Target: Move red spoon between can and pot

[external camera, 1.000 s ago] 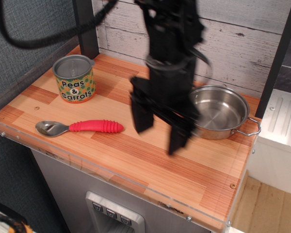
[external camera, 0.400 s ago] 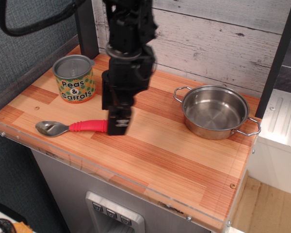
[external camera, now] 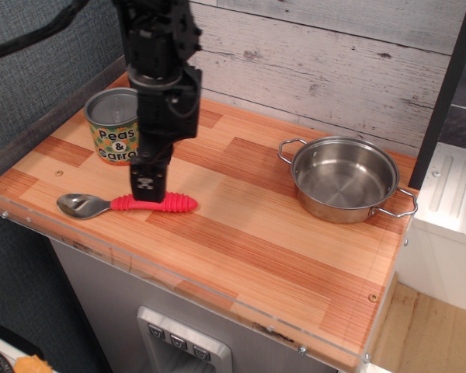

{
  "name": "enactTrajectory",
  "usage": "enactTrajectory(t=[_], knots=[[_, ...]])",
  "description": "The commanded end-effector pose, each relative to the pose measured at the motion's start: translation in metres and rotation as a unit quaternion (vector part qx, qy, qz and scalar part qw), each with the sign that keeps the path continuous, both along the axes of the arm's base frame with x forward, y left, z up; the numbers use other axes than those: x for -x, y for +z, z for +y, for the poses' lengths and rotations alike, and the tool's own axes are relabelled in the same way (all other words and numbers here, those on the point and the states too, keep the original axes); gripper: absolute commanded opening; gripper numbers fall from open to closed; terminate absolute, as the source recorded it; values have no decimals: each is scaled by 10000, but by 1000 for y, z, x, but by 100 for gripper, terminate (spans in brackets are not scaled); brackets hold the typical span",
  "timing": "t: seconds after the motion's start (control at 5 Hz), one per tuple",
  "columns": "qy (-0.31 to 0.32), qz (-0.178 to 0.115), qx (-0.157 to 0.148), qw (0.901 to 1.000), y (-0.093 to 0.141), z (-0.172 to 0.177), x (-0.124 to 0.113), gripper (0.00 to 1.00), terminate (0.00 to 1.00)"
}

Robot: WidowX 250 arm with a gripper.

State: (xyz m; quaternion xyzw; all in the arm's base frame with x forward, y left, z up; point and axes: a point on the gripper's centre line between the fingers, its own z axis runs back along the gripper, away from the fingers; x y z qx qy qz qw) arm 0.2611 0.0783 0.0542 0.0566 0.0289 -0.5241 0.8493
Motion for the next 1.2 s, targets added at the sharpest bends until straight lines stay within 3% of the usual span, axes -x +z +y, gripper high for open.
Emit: enactTrajectory(t=[0.0, 0.2, 0.6, 0.8, 1.0], knots=[[66, -280, -37, 9996, -15, 14, -17, 100, 0], [238, -301, -7, 9993, -25, 15, -19, 100, 0], [452, -34, -24, 9990, -43, 12, -18, 100, 0], [415, -56, -82, 9991, -50, 10, -16, 0, 0], [339, -173, -33, 9993, -45, 6, -15, 0, 0]])
